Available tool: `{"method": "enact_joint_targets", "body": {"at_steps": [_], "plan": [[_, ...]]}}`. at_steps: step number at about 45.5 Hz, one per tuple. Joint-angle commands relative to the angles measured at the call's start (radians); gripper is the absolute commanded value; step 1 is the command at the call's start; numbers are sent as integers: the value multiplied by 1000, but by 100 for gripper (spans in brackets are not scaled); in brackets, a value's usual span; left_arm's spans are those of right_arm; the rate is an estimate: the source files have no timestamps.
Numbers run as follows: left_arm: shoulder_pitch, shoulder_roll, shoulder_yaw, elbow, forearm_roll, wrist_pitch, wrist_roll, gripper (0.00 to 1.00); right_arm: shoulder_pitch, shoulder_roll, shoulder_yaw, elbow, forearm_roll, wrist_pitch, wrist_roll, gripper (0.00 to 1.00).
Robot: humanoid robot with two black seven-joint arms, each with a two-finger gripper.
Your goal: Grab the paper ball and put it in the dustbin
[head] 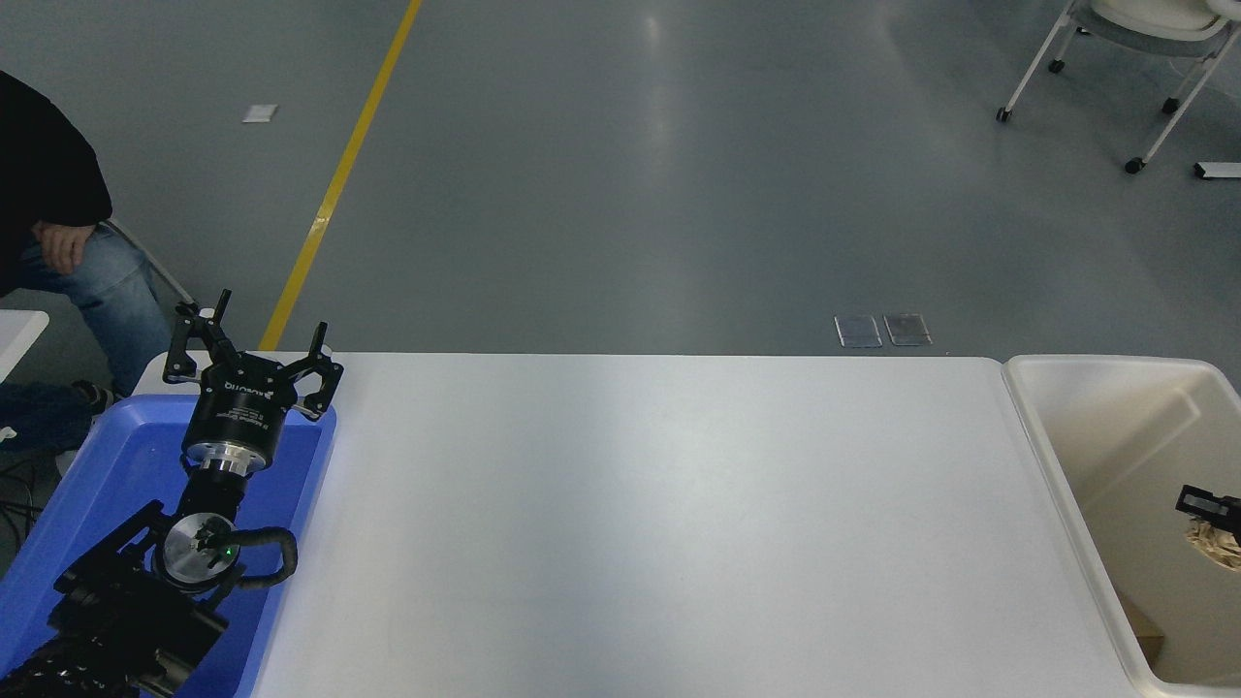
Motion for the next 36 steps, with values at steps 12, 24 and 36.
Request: {"method": "enact_joint_targets", "body": {"at_steps": [12,24,36], "plan": [[-2,0,1,0,1,-1,2,100,331,-78,-272,242,-17,12,4,100],[-1,0,1,0,1,-1,2,100,962,-97,-639,771,-12,181,7,100],[1,0,1,0,1,-1,2,100,1354,37,-587,1170,135,609,0,100]]}}
